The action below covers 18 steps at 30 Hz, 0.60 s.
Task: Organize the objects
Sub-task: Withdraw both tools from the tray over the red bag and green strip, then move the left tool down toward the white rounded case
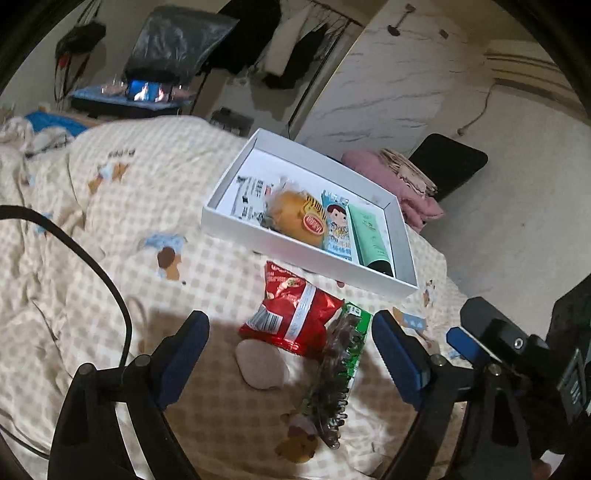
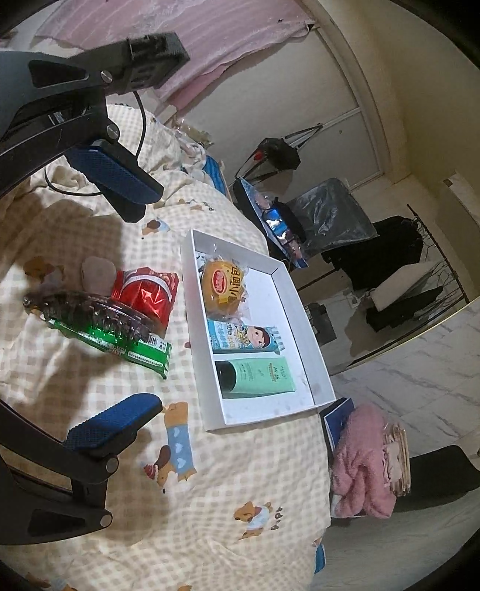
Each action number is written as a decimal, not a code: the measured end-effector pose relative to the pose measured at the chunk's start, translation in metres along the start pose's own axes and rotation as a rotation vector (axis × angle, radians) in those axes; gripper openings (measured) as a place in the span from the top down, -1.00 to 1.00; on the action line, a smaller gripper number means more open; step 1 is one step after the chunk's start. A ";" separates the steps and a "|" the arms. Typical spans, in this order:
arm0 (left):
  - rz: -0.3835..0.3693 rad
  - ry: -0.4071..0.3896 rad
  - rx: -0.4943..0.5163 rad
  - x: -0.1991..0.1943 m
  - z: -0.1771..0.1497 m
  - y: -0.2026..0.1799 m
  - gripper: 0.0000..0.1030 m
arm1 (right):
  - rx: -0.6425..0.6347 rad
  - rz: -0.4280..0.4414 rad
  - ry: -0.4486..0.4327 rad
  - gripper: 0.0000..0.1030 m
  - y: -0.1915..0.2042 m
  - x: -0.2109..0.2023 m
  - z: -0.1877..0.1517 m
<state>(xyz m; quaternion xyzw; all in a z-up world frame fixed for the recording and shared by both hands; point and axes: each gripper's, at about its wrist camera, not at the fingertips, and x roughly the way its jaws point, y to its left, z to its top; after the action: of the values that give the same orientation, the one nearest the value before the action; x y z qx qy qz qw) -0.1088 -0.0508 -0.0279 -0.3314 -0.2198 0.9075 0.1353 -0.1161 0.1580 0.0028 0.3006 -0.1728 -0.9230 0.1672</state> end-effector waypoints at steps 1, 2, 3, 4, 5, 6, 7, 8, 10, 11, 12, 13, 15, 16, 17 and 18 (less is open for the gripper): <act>0.001 0.001 -0.008 -0.001 -0.001 0.002 -0.78 | -0.001 -0.002 0.002 -1.00 0.000 0.001 0.000; 0.004 -0.001 -0.010 -0.001 -0.001 0.002 -0.78 | -0.004 -0.001 0.003 -1.00 0.001 0.000 -0.001; -0.002 -0.004 -0.009 -0.002 -0.001 0.001 -0.77 | -0.007 -0.002 0.003 -1.00 0.001 0.000 -0.001; -0.014 -0.013 -0.006 -0.004 -0.001 0.001 -0.77 | -0.011 -0.004 0.000 -1.00 0.002 0.000 -0.001; -0.035 -0.027 0.001 -0.007 0.000 -0.001 -0.77 | -0.017 -0.005 -0.003 -1.00 0.003 -0.002 0.000; -0.045 -0.038 0.007 -0.009 0.000 -0.002 -0.77 | -0.020 -0.006 -0.006 -1.00 0.004 -0.002 0.000; -0.047 -0.045 0.017 -0.010 0.001 -0.004 -0.77 | -0.024 -0.006 -0.008 -1.00 0.005 -0.002 0.000; -0.044 -0.045 0.029 -0.011 0.001 -0.007 -0.77 | -0.027 -0.006 -0.009 -1.00 0.006 -0.002 0.000; -0.034 -0.021 0.044 -0.007 0.001 -0.010 -0.77 | -0.029 -0.009 -0.011 -1.00 0.006 -0.002 0.001; -0.030 -0.010 0.049 -0.005 0.000 -0.011 -0.77 | -0.028 -0.009 -0.013 -1.00 0.006 -0.003 0.001; -0.029 0.000 0.051 -0.003 -0.001 -0.012 -0.77 | -0.025 -0.007 -0.017 -1.00 0.005 -0.003 0.001; -0.028 0.012 0.053 -0.001 -0.001 -0.012 -0.77 | -0.023 -0.007 -0.020 -1.00 0.005 -0.003 0.002; -0.027 0.016 0.053 0.000 -0.002 -0.012 -0.77 | -0.018 -0.007 -0.022 -1.00 0.003 -0.003 0.003; -0.032 0.006 0.052 -0.002 -0.003 -0.012 -0.77 | -0.016 -0.007 -0.023 -1.00 0.003 -0.003 0.003; -0.034 -0.005 0.054 -0.002 -0.002 -0.012 -0.77 | -0.015 -0.007 -0.023 -1.00 0.003 -0.003 0.002; -0.038 -0.013 0.056 -0.003 -0.002 -0.012 -0.77 | -0.015 -0.008 -0.022 -1.00 0.003 -0.003 0.002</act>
<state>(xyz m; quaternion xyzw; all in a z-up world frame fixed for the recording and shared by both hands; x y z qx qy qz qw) -0.1041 -0.0406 -0.0219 -0.3174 -0.2015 0.9127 0.1602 -0.1147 0.1567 0.0074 0.2896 -0.1665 -0.9282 0.1639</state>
